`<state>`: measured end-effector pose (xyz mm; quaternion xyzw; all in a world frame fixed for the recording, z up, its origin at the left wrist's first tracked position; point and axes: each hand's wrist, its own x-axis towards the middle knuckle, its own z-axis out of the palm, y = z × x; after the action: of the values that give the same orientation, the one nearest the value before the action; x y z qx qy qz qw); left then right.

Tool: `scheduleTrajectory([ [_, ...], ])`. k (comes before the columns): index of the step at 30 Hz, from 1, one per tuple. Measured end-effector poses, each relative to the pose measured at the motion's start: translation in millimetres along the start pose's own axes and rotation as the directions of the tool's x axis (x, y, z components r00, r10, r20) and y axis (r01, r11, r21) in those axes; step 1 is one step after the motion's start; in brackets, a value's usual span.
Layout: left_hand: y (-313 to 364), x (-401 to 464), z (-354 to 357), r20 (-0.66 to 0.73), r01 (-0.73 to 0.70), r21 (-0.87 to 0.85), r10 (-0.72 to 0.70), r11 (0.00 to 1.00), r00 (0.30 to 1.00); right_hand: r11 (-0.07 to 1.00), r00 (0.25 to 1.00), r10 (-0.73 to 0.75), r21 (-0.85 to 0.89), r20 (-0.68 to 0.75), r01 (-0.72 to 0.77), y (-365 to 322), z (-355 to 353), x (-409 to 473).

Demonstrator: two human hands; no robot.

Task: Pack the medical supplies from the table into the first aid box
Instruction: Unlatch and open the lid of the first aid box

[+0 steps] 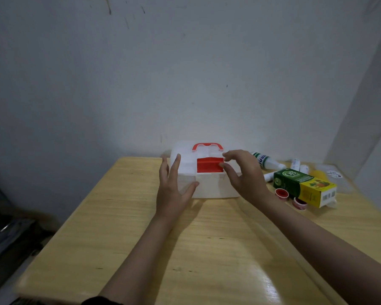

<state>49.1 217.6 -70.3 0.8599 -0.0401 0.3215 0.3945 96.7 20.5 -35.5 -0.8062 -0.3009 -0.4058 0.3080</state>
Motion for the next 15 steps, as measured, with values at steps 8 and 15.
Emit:
scheduleTrajectory([
  [8,6.1,-0.3,6.7,-0.014,0.058,-0.061,-0.059,0.996,0.998,0.998,0.990,-0.013,-0.061,0.141,0.022,11.8,11.2,-10.1],
  [15,12.4,7.1,11.7,-0.097,0.120,-0.145,-0.135,0.982,0.986,0.984,0.986,-0.103,-0.134,0.127,0.120,12.4,9.9,-6.8],
])
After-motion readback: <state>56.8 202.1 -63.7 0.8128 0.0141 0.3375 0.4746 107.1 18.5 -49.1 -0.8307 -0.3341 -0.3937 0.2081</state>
